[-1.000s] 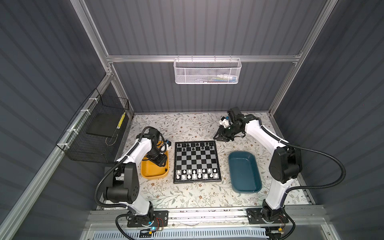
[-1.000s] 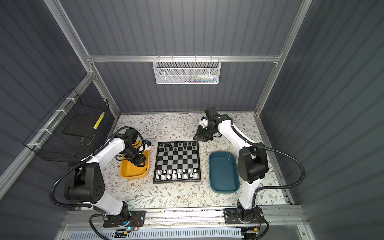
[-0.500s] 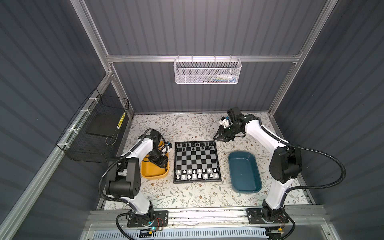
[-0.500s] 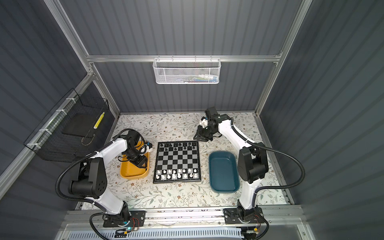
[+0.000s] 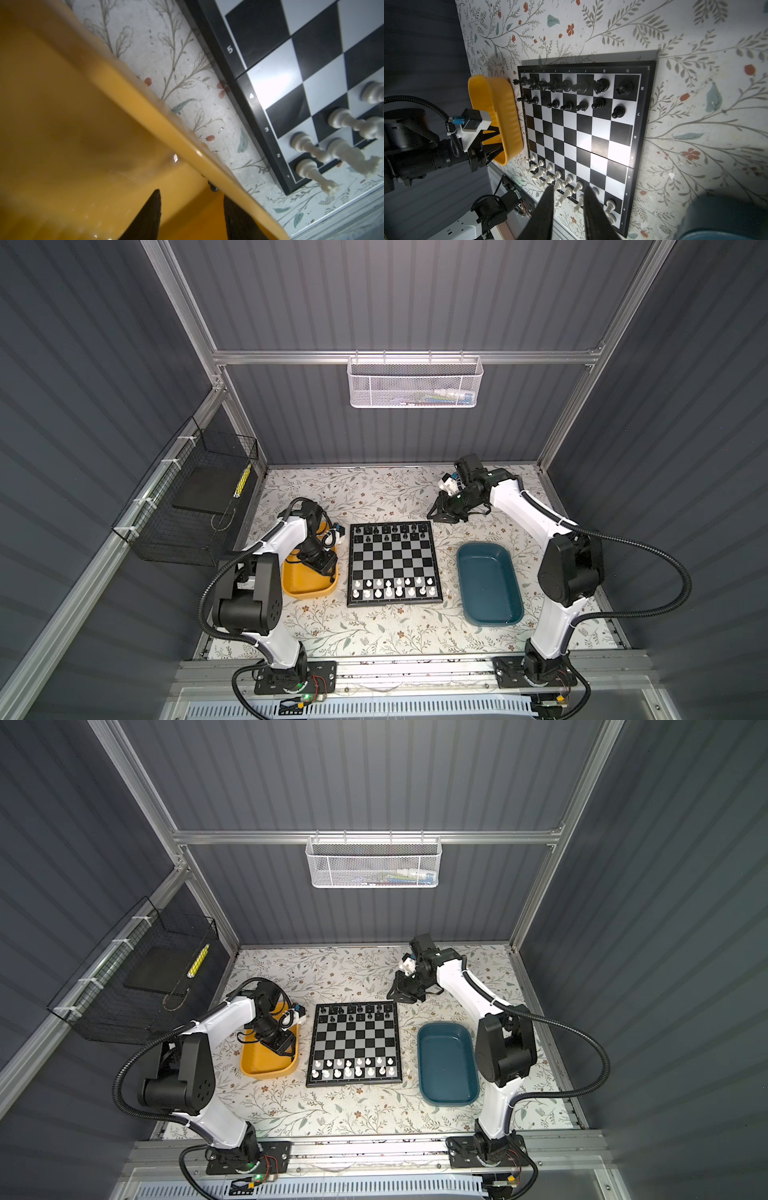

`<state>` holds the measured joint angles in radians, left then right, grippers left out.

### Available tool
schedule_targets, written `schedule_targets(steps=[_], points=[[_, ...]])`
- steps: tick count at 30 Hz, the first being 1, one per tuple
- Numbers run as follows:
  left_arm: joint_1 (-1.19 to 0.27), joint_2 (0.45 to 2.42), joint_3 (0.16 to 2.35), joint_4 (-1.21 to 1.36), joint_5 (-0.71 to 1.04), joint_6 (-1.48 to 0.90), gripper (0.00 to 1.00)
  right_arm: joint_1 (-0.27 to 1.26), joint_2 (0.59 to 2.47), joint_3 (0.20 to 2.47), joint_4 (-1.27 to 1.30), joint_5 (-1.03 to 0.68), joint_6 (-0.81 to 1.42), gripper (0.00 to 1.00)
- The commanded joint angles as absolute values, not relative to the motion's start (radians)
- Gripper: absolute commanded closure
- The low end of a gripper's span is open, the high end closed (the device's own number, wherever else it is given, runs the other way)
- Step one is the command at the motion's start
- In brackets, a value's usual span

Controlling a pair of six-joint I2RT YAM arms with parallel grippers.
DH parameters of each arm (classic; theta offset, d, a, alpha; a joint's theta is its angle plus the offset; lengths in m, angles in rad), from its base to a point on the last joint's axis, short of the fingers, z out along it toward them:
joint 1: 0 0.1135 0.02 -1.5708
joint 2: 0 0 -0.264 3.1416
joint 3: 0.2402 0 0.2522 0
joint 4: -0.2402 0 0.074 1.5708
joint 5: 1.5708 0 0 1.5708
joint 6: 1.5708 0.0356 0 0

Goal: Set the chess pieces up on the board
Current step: 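Lower the left gripper toward the last black pawn in the yellow tray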

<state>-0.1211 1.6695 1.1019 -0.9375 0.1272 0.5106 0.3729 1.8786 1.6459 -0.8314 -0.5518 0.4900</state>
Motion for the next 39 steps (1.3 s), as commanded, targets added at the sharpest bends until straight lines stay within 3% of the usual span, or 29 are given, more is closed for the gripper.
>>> schedule_targets(steps=[1,27,39], points=[[-0.120,1.689,1.088,-0.946,0.157,0.491,0.49,0.374,1.894,1.664,-0.838,-0.560,0.483,0.72],[-0.121,1.695,1.059,-0.933,0.161,0.475,0.50,0.377,1.896,1.664,-0.833,-0.563,0.483,0.72],[-0.121,1.689,1.061,-0.930,0.158,0.477,0.57,0.378,1.902,1.674,-0.834,-0.565,0.483,0.72]])
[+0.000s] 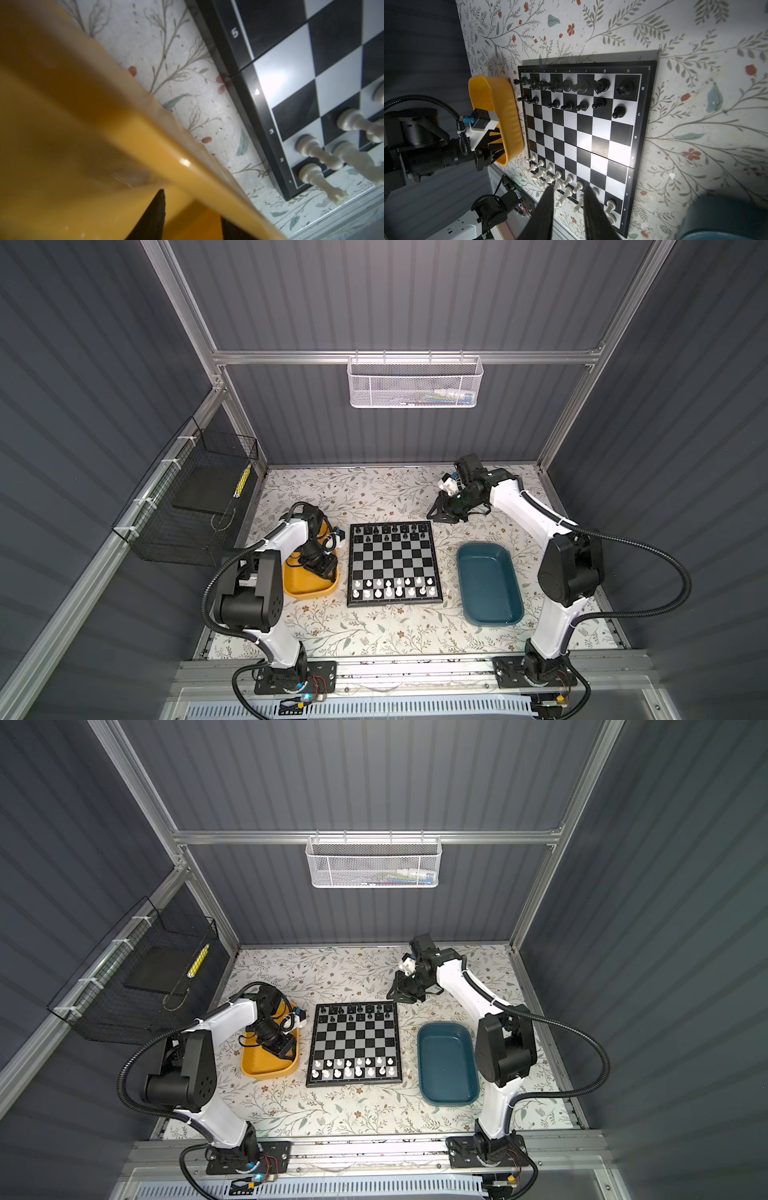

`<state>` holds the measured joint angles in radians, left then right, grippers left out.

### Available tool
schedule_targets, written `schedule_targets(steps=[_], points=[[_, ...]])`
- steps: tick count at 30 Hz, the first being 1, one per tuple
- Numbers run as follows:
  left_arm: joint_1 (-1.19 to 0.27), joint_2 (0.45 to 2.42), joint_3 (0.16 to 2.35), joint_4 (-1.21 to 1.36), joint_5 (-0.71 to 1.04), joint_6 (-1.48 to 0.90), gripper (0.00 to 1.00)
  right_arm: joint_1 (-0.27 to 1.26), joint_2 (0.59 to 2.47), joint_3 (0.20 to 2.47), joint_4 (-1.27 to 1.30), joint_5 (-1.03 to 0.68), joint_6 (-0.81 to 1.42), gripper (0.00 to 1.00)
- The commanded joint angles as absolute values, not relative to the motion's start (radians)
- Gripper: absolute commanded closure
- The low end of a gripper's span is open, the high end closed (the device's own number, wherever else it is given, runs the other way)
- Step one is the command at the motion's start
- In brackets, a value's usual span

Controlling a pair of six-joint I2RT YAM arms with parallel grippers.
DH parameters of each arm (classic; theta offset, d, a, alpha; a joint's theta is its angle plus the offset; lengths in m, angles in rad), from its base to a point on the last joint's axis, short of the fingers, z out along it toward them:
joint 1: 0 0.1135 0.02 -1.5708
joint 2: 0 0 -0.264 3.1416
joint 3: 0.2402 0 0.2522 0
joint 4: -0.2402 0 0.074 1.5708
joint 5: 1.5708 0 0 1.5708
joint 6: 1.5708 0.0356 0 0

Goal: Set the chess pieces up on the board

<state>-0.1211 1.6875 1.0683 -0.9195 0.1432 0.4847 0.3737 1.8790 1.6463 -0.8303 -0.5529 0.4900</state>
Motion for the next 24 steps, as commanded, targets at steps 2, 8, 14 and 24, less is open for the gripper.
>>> schedule_targets(steps=[2,8,14,24], points=[[-0.121,1.686,1.059,-0.929,0.158,0.479,0.59,0.379,1.905,1.677,-0.835,-0.565,0.482,0.72],[-0.121,1.679,1.063,-0.932,0.164,0.480,0.60,0.379,1.913,1.685,-0.842,-0.566,0.481,0.72],[-0.121,1.661,1.068,-0.951,0.179,0.502,0.58,0.380,1.915,1.687,-0.847,-0.567,0.482,0.72],[-0.121,1.665,1.066,-0.955,0.183,0.542,0.58,0.383,1.925,1.709,-0.863,-0.566,0.480,0.72]])
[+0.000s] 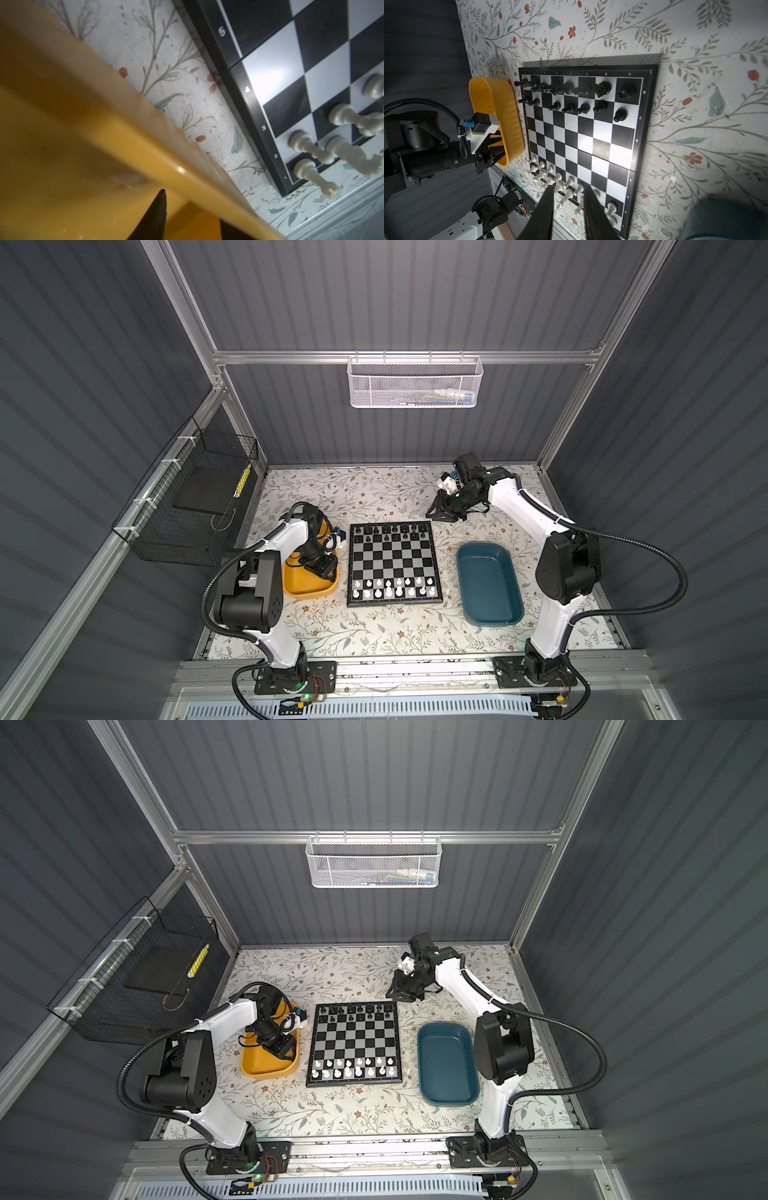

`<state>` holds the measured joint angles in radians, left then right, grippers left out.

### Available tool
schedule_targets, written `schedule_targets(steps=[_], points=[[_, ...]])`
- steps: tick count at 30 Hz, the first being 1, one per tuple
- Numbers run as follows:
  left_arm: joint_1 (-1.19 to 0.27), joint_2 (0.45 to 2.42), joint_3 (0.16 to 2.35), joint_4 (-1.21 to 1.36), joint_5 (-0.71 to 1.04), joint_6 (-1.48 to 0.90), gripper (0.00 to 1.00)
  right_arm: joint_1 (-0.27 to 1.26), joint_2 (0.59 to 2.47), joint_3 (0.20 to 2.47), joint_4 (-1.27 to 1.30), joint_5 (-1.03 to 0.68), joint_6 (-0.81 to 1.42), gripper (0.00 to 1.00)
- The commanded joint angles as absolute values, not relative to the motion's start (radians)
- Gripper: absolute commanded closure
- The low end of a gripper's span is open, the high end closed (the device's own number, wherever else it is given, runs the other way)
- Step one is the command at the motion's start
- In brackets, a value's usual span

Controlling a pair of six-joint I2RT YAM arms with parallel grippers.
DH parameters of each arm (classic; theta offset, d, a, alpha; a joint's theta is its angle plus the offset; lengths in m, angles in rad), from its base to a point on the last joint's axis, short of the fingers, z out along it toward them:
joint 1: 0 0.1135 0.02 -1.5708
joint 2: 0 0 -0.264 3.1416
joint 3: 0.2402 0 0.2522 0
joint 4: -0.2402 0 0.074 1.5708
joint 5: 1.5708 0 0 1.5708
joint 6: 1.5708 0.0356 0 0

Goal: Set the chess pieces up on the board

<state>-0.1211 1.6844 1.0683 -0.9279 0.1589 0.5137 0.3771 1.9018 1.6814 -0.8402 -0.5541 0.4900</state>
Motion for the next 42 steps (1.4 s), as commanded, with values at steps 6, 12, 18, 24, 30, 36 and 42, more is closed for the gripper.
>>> schedule_targets(steps=[6,12,18,24,30,36,42], points=[[-0.123,1.676,1.066,-0.950,0.186,0.547,0.60,0.385,1.929,1.720,-0.868,-0.566,0.478,0.72],[-0.135,1.677,1.061,-0.946,0.179,0.551,0.59,0.385,1.933,1.721,-0.864,-0.567,0.479,0.72],[-0.146,1.680,1.057,-0.931,0.172,0.536,0.59,0.385,1.934,1.717,-0.859,-0.568,0.478,0.72],[-0.156,1.681,1.048,-0.920,0.173,0.512,0.61,0.386,1.935,1.716,-0.856,-0.570,0.478,0.72],[-0.160,1.675,1.036,-0.916,0.169,0.513,0.65,0.386,1.939,1.720,-0.854,-0.572,0.480,0.72],[-0.160,1.666,1.031,-0.904,0.160,0.509,0.66,0.386,1.940,1.724,-0.853,-0.572,0.481,0.72],[-0.161,1.673,1.039,-0.895,0.170,0.493,0.63,0.386,1.941,1.723,-0.857,-0.572,0.479,0.72]])
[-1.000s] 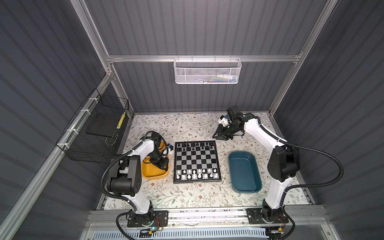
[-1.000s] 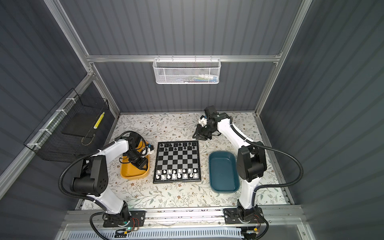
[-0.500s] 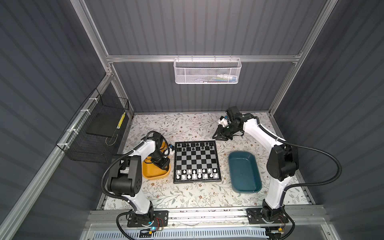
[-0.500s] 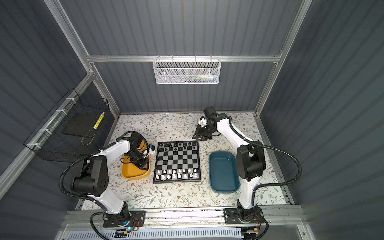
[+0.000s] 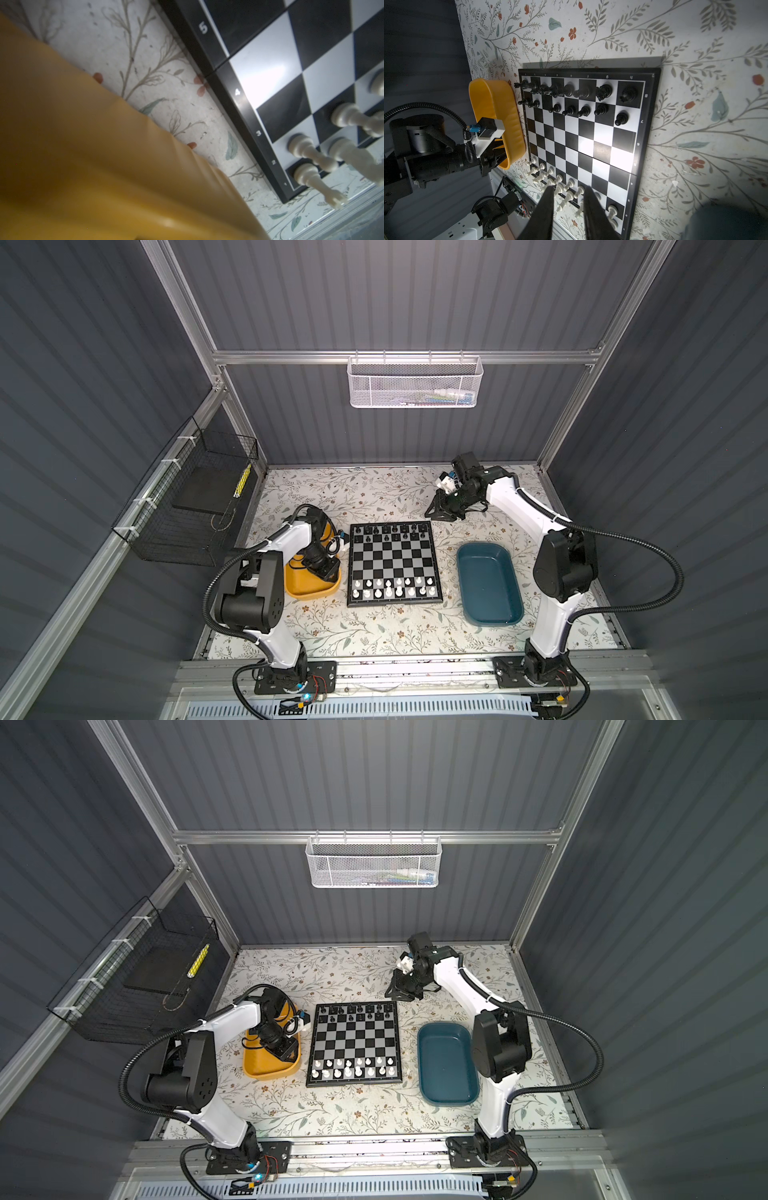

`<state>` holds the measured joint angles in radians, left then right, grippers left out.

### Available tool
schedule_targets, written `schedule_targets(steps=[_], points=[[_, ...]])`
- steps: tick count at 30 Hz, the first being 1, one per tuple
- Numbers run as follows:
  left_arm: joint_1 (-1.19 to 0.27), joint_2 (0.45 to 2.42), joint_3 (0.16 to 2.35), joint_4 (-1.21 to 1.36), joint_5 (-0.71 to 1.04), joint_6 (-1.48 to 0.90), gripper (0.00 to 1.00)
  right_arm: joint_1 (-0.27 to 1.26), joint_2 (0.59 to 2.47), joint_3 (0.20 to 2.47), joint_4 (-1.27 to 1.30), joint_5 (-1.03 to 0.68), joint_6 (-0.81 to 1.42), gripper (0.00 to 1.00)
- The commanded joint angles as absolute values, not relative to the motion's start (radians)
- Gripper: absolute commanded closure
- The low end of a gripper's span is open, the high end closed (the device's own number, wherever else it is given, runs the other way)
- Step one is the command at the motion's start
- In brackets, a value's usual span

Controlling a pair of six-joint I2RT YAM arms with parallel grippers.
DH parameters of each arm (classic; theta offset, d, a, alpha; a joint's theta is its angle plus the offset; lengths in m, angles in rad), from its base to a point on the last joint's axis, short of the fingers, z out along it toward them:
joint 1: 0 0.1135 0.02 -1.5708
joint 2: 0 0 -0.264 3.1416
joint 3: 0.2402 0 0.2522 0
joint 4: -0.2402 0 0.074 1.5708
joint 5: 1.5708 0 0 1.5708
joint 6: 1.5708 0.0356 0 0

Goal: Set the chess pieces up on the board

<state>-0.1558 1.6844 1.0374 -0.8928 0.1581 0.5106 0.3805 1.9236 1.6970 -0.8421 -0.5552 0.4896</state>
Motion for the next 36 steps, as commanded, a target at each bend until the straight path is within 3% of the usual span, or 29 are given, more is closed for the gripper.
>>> schedule_targets(steps=[1,36], points=[[-0.161,1.674,1.041,-0.894,0.173,0.494,0.63,0.386,1.942,1.724,-0.857,-0.573,0.478,0.72],[-0.175,1.706,1.057,-0.867,0.182,0.470,0.74,0.387,1.960,1.755,-0.875,-0.574,0.472,0.72]])
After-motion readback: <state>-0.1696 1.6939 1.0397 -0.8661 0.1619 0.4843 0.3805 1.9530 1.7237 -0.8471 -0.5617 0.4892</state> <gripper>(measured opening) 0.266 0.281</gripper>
